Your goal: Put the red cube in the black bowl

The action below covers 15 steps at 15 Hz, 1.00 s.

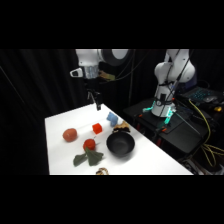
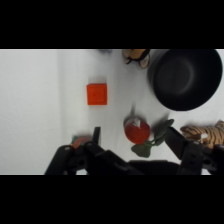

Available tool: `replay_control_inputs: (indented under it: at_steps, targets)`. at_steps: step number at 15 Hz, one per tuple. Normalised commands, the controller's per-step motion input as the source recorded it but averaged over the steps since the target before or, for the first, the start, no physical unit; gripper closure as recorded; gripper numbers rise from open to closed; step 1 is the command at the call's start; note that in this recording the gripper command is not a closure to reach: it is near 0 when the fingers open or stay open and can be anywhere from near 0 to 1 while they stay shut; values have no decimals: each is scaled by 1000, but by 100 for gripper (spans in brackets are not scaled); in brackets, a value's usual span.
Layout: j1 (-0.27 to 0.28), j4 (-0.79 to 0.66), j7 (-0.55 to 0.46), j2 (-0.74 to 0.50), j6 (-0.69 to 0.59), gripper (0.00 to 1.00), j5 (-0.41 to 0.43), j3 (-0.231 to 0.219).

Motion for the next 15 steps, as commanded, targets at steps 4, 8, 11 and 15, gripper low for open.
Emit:
replay_control_inputs:
  at_steps: [4,8,11,15]
  targets:
    - [-112,312,-320,306,-37,0,64,-29]
    - [-86,208,-211,277,58,0,86,11]
    - [-90,151,-170,205,102,0,95,31]
    - [-92,40,-175,139,226,0,70,46]
